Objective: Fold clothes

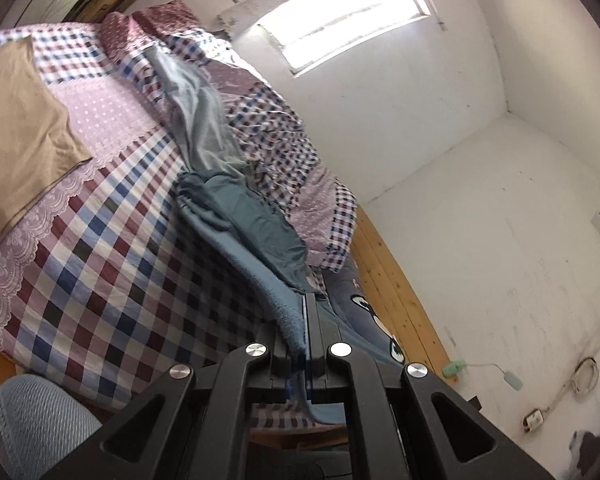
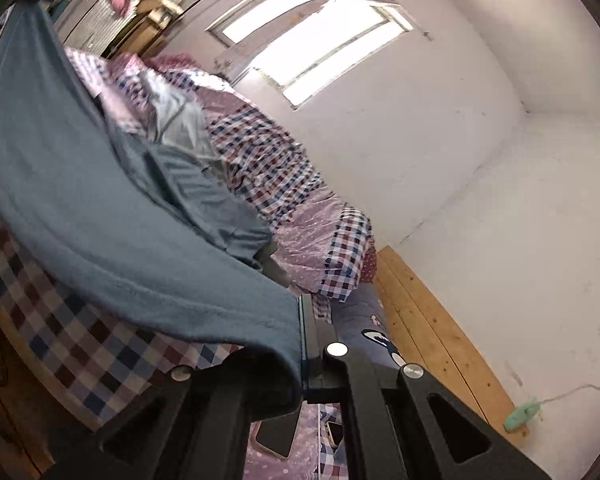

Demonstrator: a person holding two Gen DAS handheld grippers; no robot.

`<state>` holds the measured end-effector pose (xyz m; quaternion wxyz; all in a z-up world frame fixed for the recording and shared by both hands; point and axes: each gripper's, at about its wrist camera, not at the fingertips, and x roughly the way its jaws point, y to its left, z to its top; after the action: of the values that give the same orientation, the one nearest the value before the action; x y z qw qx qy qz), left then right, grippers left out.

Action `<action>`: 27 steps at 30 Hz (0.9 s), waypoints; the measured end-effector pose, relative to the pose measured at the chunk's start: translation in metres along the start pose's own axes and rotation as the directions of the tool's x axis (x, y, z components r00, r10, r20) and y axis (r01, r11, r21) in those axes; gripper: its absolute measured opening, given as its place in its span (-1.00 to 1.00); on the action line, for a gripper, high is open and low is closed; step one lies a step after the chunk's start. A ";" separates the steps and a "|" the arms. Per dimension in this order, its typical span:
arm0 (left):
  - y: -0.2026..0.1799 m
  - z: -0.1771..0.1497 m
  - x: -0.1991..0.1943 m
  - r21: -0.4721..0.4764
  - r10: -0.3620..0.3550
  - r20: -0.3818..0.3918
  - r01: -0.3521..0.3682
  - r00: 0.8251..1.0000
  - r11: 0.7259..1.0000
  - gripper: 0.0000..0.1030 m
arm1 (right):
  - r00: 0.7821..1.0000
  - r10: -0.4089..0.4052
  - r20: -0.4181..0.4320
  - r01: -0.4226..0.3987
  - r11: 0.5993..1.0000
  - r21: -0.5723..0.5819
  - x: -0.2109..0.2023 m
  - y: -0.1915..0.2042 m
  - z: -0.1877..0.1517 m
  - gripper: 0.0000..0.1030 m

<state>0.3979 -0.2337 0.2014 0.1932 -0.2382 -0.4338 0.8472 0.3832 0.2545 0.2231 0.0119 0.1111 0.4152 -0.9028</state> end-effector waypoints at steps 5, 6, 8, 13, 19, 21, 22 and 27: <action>-0.022 -0.006 -0.029 0.037 -0.035 0.006 0.035 0.999 0.999 -0.96 | 0.997 -0.049 0.054 0.045 0.997 0.070 -0.040 -0.030 0.013 -1.00; -0.029 -0.007 -0.038 0.049 -0.049 0.011 0.048 0.999 0.998 -0.96 | 0.996 -0.062 0.067 0.057 0.996 0.072 -0.047 -0.034 0.015 -1.00; -0.039 -0.006 -0.049 0.068 -0.053 0.015 0.052 0.999 0.996 -0.96 | 0.992 -0.089 0.093 0.082 0.994 0.075 -0.062 -0.043 0.021 -1.00; -0.068 -0.010 -0.070 0.117 -0.120 0.018 0.117 0.993 0.986 -0.96 | 0.979 -0.131 0.155 0.119 0.990 0.081 -0.098 -0.054 0.030 -1.00; -0.060 -0.001 -0.060 0.097 -0.053 0.005 0.052 0.999 0.994 -0.96 | 0.981 -0.141 0.135 0.122 0.983 0.140 -0.097 -0.066 0.030 -1.00; -0.046 0.004 -0.050 0.050 -0.015 -0.007 0.015 1.000 0.999 -0.96 | 0.991 -0.110 0.079 0.100 0.987 0.126 -0.077 -0.063 0.026 -1.00; -0.038 0.006 -0.044 0.028 0.003 -0.014 -0.003 1.000 1.000 -0.96 | 0.994 -0.091 0.053 0.085 0.989 0.118 -0.067 -0.060 0.024 -1.00; -0.002 0.017 -0.004 -0.056 0.083 -0.058 -0.086 0.995 0.995 -0.96 | 0.999 0.001 -0.038 0.002 0.996 0.090 -0.019 -0.047 0.015 -1.00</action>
<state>0.3918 -0.2459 0.2122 0.1622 -0.2854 -0.4423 0.8346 0.3934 0.2729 0.2715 -0.0012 0.1284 0.3743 -0.9184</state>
